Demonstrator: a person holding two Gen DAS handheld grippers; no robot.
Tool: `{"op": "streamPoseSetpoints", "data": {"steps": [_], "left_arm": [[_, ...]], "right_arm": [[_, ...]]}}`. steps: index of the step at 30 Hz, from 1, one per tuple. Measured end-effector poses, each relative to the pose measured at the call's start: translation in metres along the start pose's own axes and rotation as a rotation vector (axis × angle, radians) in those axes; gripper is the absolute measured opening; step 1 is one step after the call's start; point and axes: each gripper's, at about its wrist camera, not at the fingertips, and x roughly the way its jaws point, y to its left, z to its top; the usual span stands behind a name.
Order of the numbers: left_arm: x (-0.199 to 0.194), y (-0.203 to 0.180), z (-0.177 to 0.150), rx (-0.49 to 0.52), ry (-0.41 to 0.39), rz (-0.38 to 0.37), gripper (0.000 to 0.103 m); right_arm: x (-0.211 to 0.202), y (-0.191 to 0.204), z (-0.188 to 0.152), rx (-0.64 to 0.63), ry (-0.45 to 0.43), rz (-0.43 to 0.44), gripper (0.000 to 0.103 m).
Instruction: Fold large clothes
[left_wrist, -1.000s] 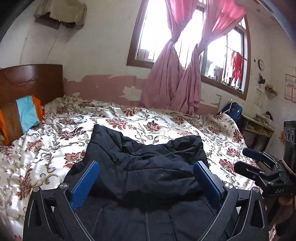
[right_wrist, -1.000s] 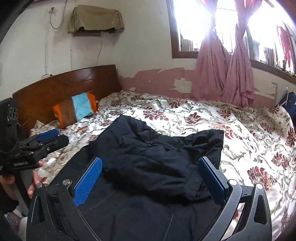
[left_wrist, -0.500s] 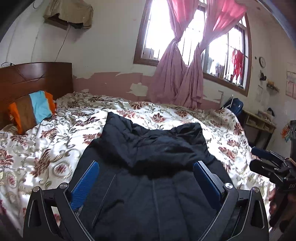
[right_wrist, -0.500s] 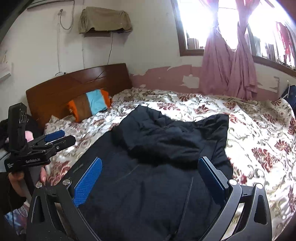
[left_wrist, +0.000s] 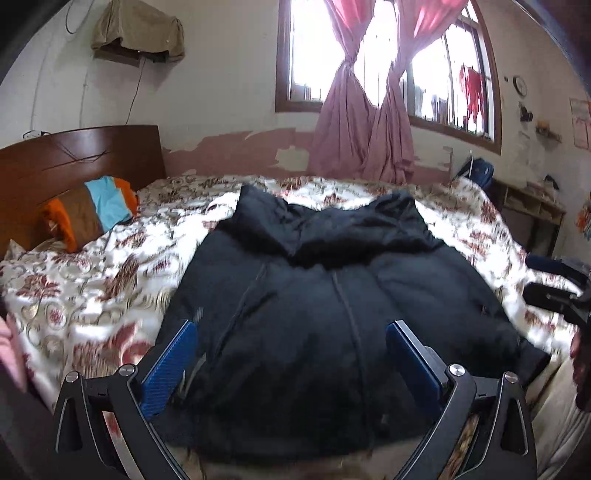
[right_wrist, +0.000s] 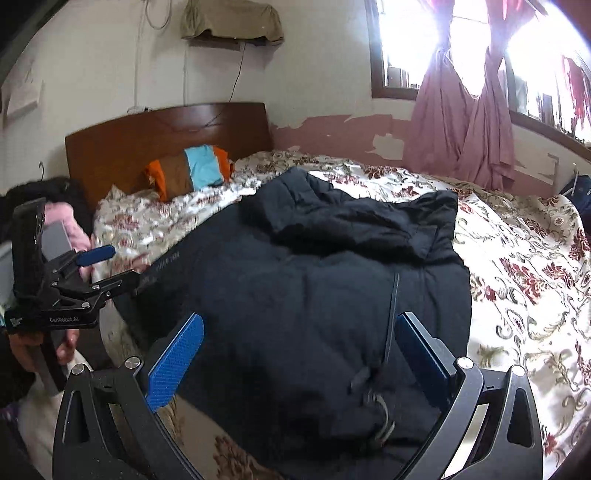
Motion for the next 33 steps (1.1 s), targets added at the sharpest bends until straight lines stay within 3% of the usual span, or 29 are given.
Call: {"op": "streamPoseSetpoints", "data": {"steps": [6,14,24,33], "left_arm": [[-0.001,0.001,-0.032,0.009,0.061,-0.022,0.103],[-0.001,-0.006,-0.059,0.129,0.161,-0.056,0.103],[0.019,-0.016,-0.085,0.249,0.231,-0.053,0.102],[0.028,-0.022,-0.105,0.366,0.238,0.078,0.102]], "right_arm": [[0.005,0.001,-0.029,0.016,0.098,-0.004,0.101],[0.016,0.012,-0.065,0.055,0.202,-0.031,0.101],[0.036,0.034,-0.084,-0.078,0.310,-0.203,0.101],[0.058,0.065,-0.092,-0.258,0.354,-0.401,0.101]]}}
